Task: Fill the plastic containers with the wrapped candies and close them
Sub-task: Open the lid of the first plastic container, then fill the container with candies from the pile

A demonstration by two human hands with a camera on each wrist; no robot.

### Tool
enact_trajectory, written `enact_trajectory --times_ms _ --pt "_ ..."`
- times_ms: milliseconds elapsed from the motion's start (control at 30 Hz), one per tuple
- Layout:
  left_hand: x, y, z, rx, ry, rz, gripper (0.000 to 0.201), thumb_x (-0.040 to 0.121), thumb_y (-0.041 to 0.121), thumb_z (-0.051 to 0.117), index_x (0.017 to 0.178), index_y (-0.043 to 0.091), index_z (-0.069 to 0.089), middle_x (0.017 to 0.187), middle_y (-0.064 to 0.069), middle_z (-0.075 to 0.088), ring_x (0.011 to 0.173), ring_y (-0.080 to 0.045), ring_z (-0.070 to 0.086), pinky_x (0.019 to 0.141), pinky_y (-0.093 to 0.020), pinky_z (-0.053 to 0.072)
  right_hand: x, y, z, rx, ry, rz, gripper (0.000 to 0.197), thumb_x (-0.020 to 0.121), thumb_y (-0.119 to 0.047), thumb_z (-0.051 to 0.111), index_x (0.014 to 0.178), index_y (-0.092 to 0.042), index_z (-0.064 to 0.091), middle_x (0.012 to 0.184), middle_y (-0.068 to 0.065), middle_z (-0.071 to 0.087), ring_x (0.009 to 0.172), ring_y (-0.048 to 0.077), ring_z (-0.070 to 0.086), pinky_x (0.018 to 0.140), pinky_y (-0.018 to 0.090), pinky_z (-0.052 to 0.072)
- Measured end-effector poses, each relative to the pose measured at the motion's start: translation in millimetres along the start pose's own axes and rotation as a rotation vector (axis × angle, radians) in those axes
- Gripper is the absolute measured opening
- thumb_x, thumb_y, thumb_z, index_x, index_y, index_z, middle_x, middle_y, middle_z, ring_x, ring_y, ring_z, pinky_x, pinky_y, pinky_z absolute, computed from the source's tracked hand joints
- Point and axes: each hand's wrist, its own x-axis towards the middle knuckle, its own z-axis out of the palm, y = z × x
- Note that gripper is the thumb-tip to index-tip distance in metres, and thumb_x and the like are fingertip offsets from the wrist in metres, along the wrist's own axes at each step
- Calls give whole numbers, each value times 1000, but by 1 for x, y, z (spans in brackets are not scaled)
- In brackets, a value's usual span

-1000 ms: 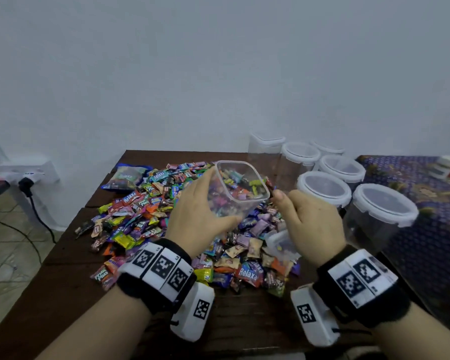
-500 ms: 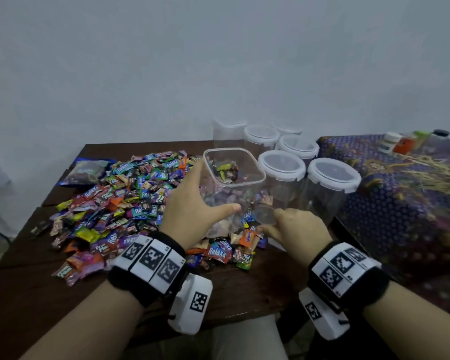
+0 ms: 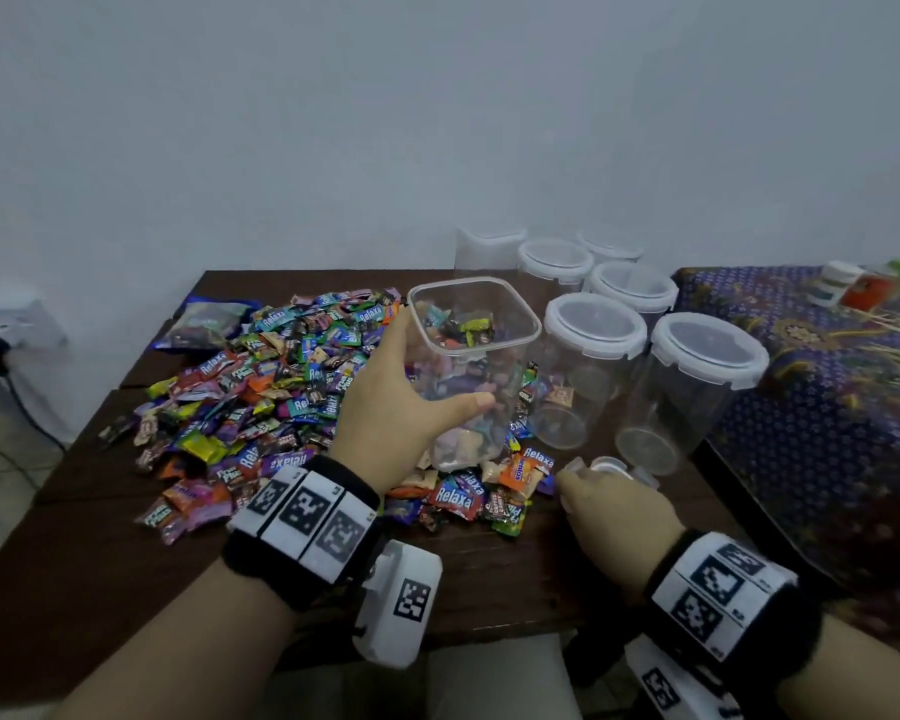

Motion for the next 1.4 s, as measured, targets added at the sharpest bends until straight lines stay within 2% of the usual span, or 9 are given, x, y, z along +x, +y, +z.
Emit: enact_trajectory --times_ms 167,300,467,533,667,867,1000,1133,1400 --pt "9 -8 -12 -17 -41 -52 91 56 55 81 134 39 37 125 17 57 116 -3 53 99 -42 47 11 2 -42 270 111 -23 39 90 -53 47 113 -21 46 112 -1 60 105 23 57 76 33 43" --pt "21 -10 -28 -51 -81 -100 80 54 58 83 122 51 41 123 13 58 111 -2 56 96 -35 49 38 -13 -84 897 236 -104 50 82 -46 64 123 -27 42 116 -9 51 103 12 52 84 29 40" --pt "34 -14 -48 -117 -142 -187 59 58 52 83 107 45 51 105 15 66 96 4 63 86 -24 53 82 -38 -87 1429 3 -253 73 71 -34 79 132 -31 39 125 -7 57 111 8 59 96 37 48" --pt "40 -18 -55 -104 -155 -216 57 58 53 81 106 45 51 98 18 68 92 8 63 76 -15 51 94 -45 -85 1473 -97 -246 88 69 -37 79 141 -26 30 129 -3 54 112 10 58 94 33 51" --pt "53 -23 -65 -137 -191 -315 54 66 42 67 116 30 50 97 8 67 80 -2 69 62 -19 55 108 -53 -84 1574 -167 -272 52 82 -12 71 114 -33 36 103 -10 56 84 -3 60 63 10 50" --pt "60 -28 -79 -151 -241 -426 64 62 46 80 118 31 53 103 7 69 87 -15 71 60 -29 57 120 -68 -90 1535 -262 -242 65 80 -21 73 134 -24 37 117 4 61 102 17 64 90 39 53" --pt "49 -40 -88 -144 -351 -496 78 56 61 69 127 33 50 113 4 68 92 -21 70 64 -38 57 116 -70 -84 1503 -375 -259 67 82 -23 71 136 -22 31 110 2 63 84 10 67 68 29 58" --pt "31 -47 -88 -171 -464 -583 75 57 62 68 125 35 53 110 -5 68 92 -29 68 69 -41 57 107 -78 -74 1429 -464 -243 66 79 -32 74 133 -29 36 120 0 61 98 19 67 72 40 59" --pt "2 -62 -94 -254 -448 -725 81 67 53 77 130 14 45 83 -9 62 64 -21 66 58 -32 57 95 -97 -63 1371 -564 -240 61 79 -29 74 130 -23 41 106 6 63 74 16 68 61 32 56"
